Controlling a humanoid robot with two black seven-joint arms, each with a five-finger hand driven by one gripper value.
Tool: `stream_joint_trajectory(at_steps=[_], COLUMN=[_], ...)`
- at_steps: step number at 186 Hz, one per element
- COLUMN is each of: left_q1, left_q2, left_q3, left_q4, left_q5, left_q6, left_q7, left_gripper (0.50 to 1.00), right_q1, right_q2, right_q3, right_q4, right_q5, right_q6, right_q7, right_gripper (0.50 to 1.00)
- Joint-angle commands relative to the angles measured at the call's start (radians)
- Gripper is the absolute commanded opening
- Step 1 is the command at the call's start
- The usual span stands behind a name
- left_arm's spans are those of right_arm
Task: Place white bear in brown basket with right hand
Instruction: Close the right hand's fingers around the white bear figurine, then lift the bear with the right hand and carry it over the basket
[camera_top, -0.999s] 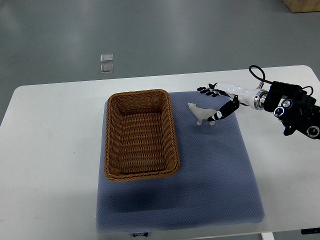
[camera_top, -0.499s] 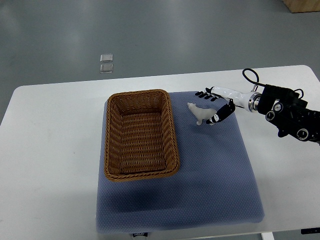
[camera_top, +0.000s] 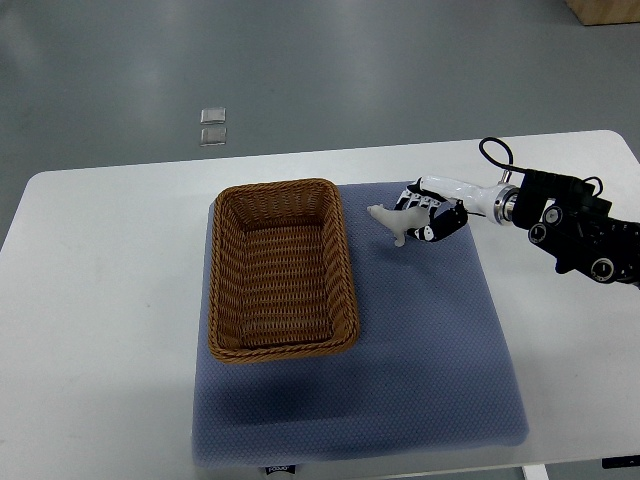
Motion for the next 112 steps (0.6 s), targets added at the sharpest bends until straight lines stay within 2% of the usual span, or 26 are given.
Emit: stream_joint_trajectory(at_steps=[1,77,112], left_q1=[0.000,0.000,0.000], left_q2=[0.000,0.000,0.000], left_q3=[0.000,0.000,0.000], left_q4=[0.000,0.000,0.000], left_q5=[0.000,0.000,0.000], left_q6=[0.000,0.000,0.000], left_q7=[0.000,0.000,-0.002], left_gripper=[1.000,1.000,1.000], right_q1=[0.002,0.092,0.143], right_q2=[-0.002,0.001,0.032], right_q3=[0.001,0.009,0.007], right_q4=[0.004,0.024,0.052], right_q5=[0.000,0.004,0.003], right_q6=[0.001,-0.002,-0.027], right_q7=[0.016,0.107,0.111], right_gripper=[0.500,0.500,0.500])
